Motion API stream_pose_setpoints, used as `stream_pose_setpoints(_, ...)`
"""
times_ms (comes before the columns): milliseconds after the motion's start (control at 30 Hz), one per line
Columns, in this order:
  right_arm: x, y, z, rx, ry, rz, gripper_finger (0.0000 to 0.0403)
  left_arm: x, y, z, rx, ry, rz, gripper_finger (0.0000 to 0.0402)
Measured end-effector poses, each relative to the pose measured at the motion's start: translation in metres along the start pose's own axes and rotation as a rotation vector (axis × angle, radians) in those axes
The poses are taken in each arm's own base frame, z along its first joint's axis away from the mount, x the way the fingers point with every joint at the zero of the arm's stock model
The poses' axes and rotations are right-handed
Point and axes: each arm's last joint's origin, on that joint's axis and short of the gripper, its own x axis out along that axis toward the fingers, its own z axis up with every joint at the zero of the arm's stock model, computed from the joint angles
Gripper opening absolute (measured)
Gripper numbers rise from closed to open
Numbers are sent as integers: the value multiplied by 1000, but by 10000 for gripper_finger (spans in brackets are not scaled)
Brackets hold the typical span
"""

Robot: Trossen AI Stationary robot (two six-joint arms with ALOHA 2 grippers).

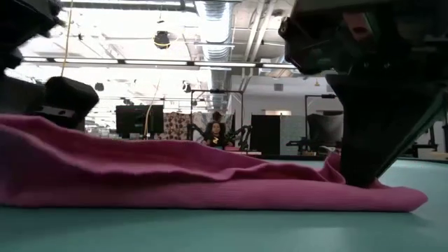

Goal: Roll towel
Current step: Roll the pink towel

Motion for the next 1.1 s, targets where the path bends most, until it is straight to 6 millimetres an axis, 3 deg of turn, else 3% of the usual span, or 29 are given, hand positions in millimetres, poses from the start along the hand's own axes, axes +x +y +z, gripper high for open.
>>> stream_pose_setpoints(300, 2, -2, 3, 2, 7, 5, 3, -25, -6, 11, 1, -46, 40, 0)
stream_pose_setpoints(400, 3, -2, 5, -6, 14, 6, 3, -24, -8, 14, 45, -64, 24, 0)
stream_pose_setpoints(500, 4, -3, 7, -6, 18, 9, 4, -17, -8, 1, 122, 43, 11, 0)
stream_pose_setpoints(667, 5, -1, 8, -23, 10, 20, 5, -24, -34, 10, 266, 6, 93, 0)
stream_pose_setpoints(800, 5, -1, 8, -29, 0, 20, 5, -28, -43, 22, 354, -6, 128, 0)
stream_pose_setpoints(1100, 6, -1, 8, -15, -15, 22, 6, 2, -49, 29, 369, 81, 80, 0)
